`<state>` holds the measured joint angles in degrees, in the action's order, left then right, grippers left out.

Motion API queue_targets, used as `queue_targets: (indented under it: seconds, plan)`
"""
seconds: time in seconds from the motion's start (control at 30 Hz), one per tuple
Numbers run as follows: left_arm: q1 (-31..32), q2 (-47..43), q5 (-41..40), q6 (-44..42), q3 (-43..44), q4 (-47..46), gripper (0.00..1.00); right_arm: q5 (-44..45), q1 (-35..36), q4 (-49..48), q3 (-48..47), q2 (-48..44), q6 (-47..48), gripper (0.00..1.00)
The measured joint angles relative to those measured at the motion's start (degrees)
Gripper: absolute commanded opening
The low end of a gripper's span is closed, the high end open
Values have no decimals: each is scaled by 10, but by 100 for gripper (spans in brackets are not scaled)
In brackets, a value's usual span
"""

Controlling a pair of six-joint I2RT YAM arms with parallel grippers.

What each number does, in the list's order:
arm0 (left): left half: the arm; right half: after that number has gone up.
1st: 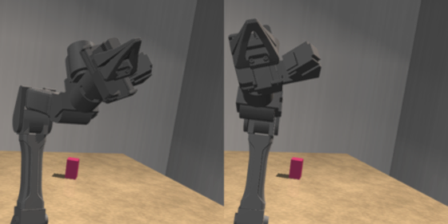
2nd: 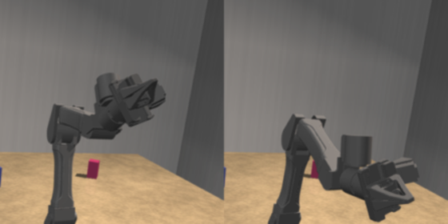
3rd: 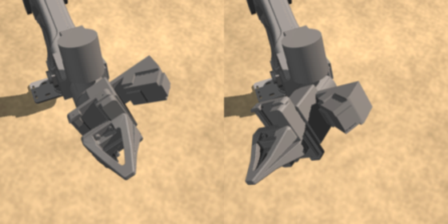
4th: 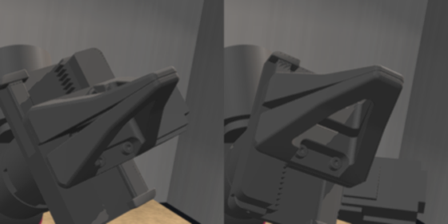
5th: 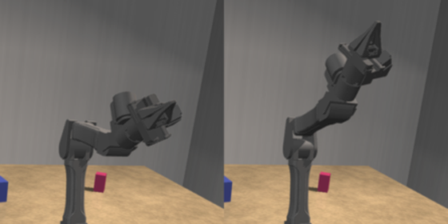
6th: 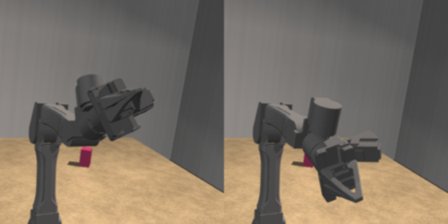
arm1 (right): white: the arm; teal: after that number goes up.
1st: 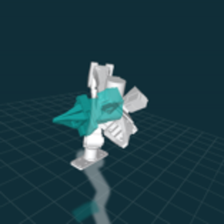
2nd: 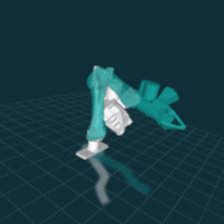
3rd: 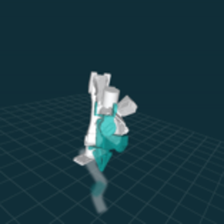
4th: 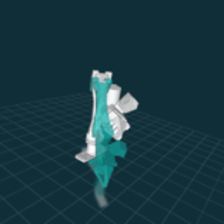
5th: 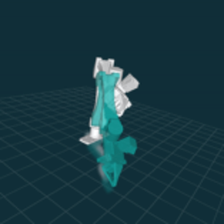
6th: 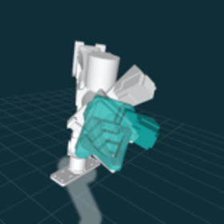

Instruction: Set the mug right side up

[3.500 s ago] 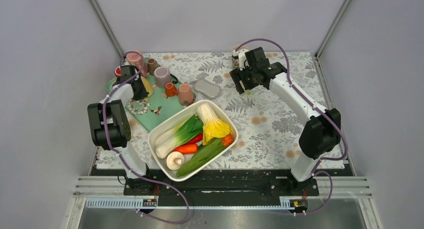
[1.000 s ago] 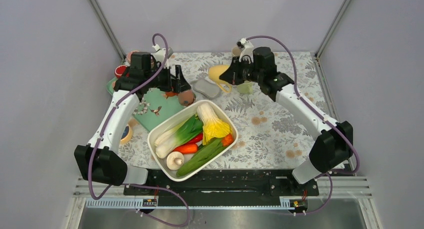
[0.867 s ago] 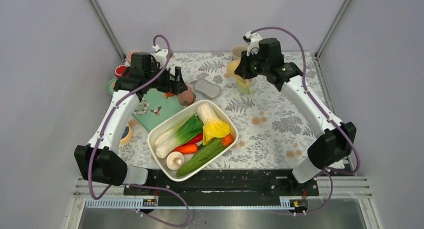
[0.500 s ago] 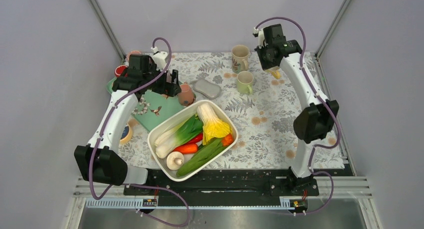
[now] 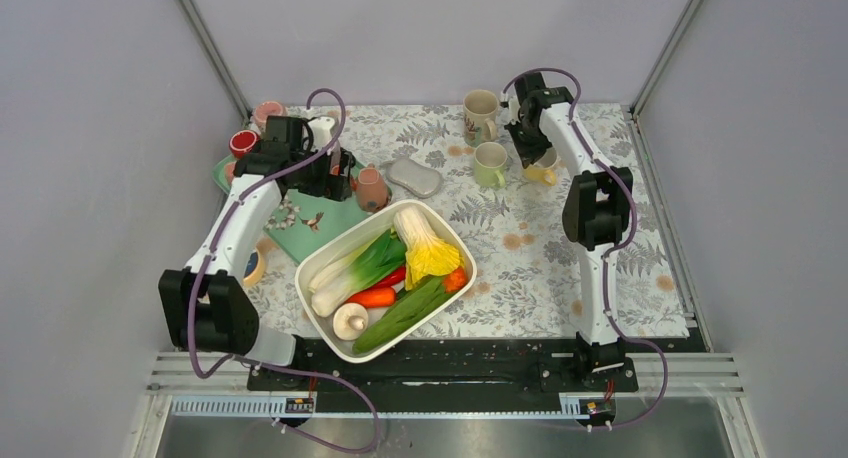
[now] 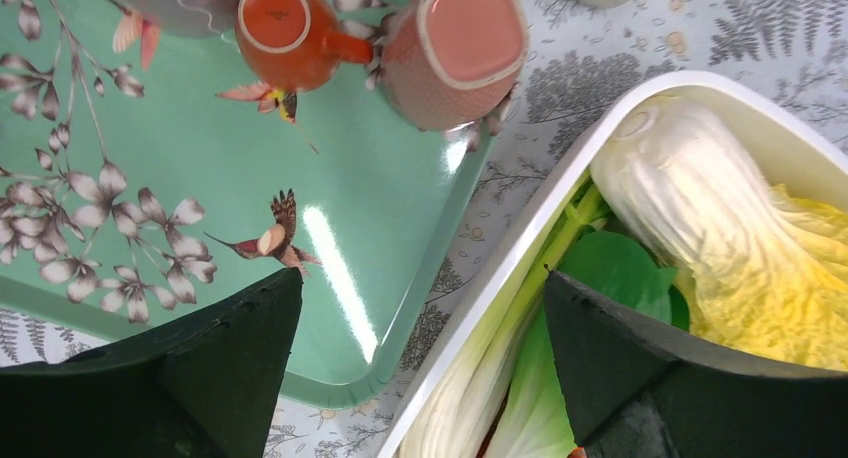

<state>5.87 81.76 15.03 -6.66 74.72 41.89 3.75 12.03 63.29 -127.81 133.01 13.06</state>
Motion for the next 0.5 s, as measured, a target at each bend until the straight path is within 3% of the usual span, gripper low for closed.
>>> queue_targets:
  seconds: [0.13, 0.33, 0.5]
  plan:
    - [-2, 27, -23, -1, -7, -3, 92, -5, 0, 1, -11, 18, -3, 3]
    - [-7, 75, -48, -9, -7, -17, 88, -2, 0, 5, -25, 23, -10, 37]
    - [-21, 119, -54, 3, -6, -27, 88, -2, 0, 4, -38, 23, -13, 53]
